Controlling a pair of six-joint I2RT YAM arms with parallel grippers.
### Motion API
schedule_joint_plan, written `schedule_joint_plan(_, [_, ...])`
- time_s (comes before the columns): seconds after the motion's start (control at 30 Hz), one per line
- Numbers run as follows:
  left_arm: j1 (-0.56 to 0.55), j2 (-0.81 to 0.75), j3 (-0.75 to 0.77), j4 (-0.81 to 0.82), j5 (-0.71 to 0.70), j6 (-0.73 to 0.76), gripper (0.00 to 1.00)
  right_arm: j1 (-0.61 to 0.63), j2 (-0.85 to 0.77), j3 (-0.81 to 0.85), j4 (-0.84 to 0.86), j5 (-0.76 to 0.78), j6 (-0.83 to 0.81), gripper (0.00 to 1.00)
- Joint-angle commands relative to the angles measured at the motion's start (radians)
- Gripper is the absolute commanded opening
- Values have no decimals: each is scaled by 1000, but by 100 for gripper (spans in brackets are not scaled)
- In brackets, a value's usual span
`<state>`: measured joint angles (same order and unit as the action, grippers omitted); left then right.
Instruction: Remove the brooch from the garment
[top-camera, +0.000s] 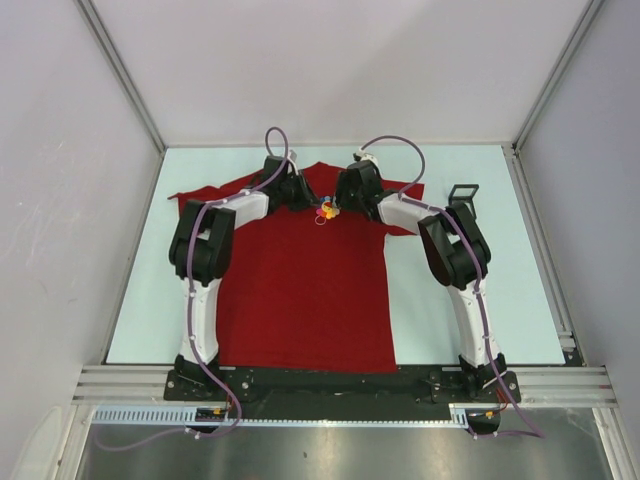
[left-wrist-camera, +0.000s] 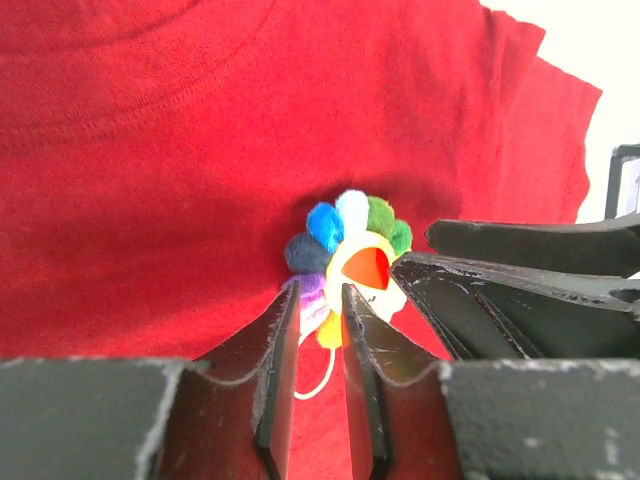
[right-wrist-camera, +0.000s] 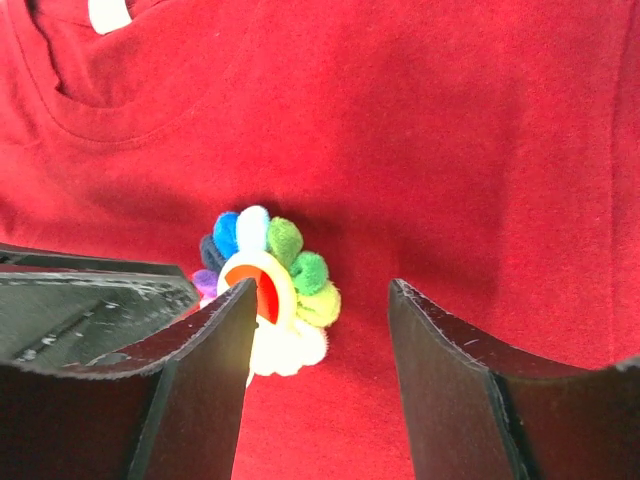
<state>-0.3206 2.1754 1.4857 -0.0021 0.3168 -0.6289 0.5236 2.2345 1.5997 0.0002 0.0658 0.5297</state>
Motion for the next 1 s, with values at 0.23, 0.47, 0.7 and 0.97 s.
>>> schedule_joint_plan(0.23, [-26, -131, 8, -30, -104, 222, 56, -20, 19, -1, 64, -110, 73, 52])
schedule_joint_plan(0.47, [-34, -144, 12, -24, -85, 291, 45, -17, 8, -3, 44, -69, 70, 55])
schedule_joint_plan(0.7, [-60, -115, 57, -58, -81, 325, 30, -31, 24, -6, 67, -127, 101, 55])
schedule_joint_plan(0.97, [-61, -97, 71, -71, -85, 302, 32, -11, 11, 16, 8, -66, 38, 54])
